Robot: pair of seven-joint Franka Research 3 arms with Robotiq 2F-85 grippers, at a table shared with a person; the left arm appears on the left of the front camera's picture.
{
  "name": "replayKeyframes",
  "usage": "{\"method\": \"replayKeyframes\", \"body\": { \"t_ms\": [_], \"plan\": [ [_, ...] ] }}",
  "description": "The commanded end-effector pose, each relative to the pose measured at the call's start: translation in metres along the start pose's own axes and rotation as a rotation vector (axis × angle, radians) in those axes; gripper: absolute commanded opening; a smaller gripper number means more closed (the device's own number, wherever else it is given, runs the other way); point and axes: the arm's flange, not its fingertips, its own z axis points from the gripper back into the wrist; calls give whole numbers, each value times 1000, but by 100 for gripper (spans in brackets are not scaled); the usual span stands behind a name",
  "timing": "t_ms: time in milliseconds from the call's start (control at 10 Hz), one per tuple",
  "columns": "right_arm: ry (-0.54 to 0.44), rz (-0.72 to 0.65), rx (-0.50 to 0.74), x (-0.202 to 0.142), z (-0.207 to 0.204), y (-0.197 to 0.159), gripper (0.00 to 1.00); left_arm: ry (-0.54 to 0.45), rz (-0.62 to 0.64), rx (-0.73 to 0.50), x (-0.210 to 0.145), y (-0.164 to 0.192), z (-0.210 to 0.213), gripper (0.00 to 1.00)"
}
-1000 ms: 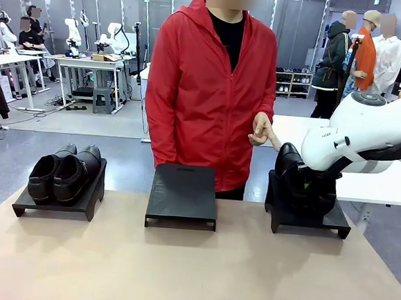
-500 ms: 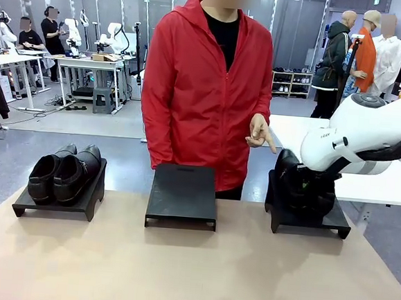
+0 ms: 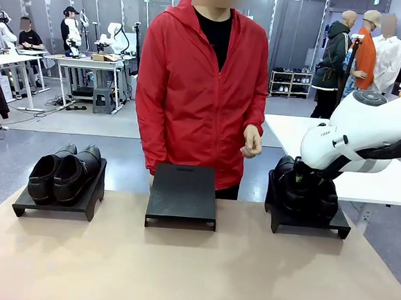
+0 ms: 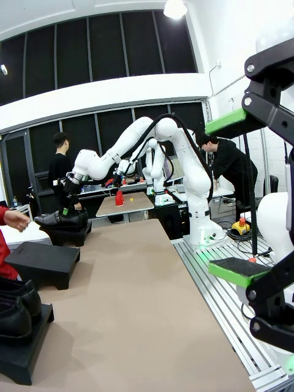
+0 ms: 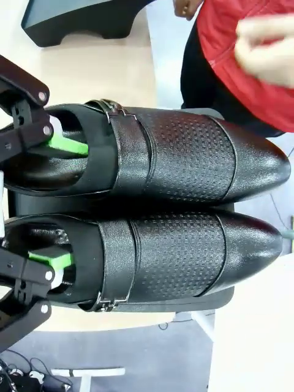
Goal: Place the shoes on the stand as instructed by the person.
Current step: Pick up another pair of Shoes and place it on the Shoes Stand indicated by the person.
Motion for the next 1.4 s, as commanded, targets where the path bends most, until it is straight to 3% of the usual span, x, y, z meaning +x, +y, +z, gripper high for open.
{"method": "replayKeyframes", "body": {
  "t_ms": [0,100,200,1300],
  "plan": [
    [-27,1,27,-3,3,0,89,-9,-27,-12,-1,-1,-1,100],
    [-31,-1,20,-2,4,0,98,-9,-27,-12,-1,-1,-1,100],
    [-31,-7,14,1,6,-2,100,-9,-27,-12,-1,-1,-1,100],
    [-6,-4,4,1,2,0,100,-9,-27,-12,-1,-1,-1,100]
  ]
}}
